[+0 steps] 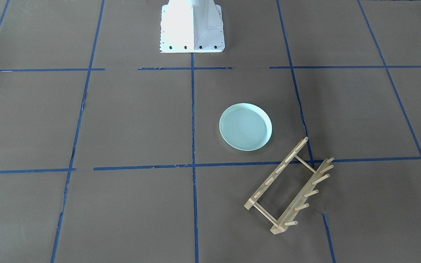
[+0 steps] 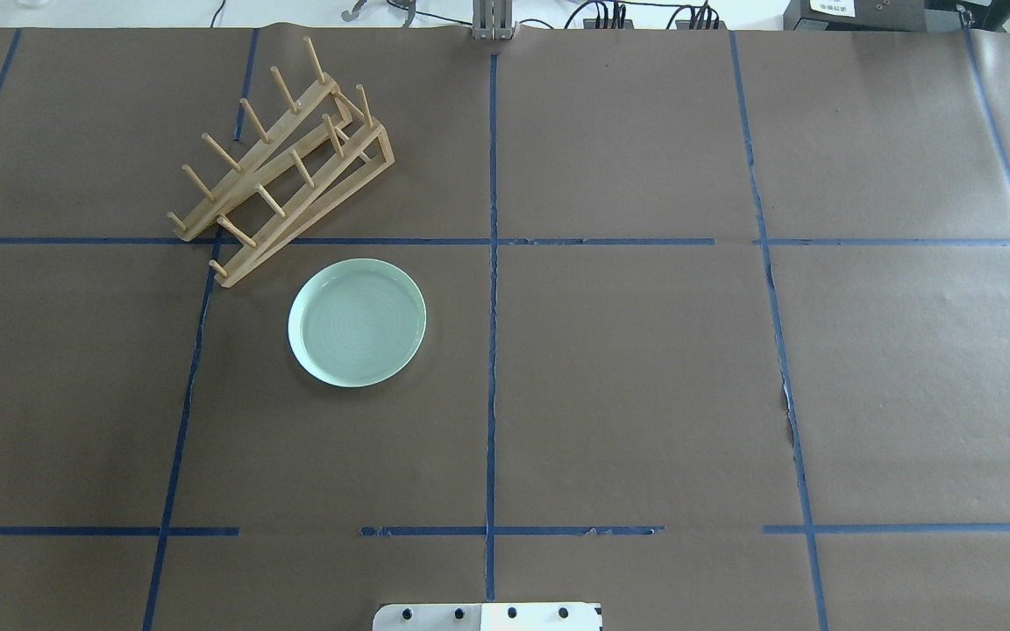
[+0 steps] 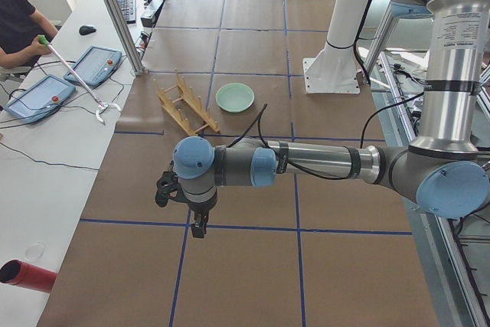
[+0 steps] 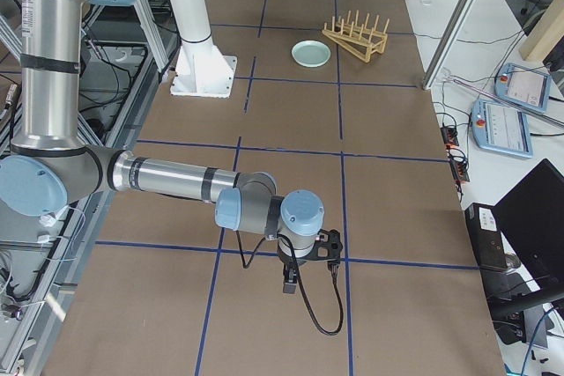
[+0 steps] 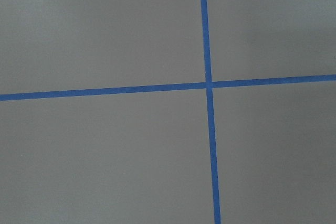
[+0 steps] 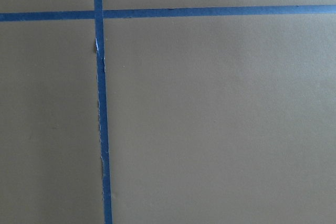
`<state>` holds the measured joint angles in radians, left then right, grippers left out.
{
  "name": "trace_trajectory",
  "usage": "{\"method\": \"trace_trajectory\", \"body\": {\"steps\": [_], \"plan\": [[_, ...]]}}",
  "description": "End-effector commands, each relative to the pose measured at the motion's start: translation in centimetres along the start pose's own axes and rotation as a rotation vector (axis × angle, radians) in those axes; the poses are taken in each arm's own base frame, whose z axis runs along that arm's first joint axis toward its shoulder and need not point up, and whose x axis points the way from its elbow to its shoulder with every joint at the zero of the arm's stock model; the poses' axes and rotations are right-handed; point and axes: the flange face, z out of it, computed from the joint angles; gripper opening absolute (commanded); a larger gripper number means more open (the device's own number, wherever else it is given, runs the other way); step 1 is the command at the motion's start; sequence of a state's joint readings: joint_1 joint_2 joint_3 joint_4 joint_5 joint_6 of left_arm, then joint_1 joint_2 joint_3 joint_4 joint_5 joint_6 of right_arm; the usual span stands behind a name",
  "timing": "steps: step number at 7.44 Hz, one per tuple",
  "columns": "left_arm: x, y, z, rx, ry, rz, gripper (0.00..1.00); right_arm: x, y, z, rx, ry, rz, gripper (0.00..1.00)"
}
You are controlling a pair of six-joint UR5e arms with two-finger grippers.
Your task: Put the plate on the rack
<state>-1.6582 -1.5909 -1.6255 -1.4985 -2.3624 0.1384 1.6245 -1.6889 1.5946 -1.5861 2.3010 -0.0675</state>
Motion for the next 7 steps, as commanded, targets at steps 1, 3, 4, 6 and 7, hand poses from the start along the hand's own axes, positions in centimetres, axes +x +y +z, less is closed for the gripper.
{"method": "trace_trajectory", "body": {"steps": [1,3,4,6,7], "plan": [[0.4,-0.3,-0.3,0.006,-0.001,0.012,1.0,0.1,0.1,0.1,-0.002,0.0,0.002,1.0],[-0.1,0.2,0.2,-0.005,-0.006,-0.011,1.0,0.0,0.0,0.0,-0.001,0.0,0.001,1.0],[0.2,-0.2,0.0,0.015,-0.01,0.027,1.0,0.0,0.0,0.0,-0.001,0.0,0.001,1.0],[-0.7,1.9,1.3,0.05,-0.008,0.058,1.0,0.0,0.0,0.0,-0.001,0.0,0.001,1.0],[1.0,1.2,1.5,0.126,-0.01,0.143,1.0,0.0,0.0,0.0,-0.001,0.0,0.001,1.0]]}}
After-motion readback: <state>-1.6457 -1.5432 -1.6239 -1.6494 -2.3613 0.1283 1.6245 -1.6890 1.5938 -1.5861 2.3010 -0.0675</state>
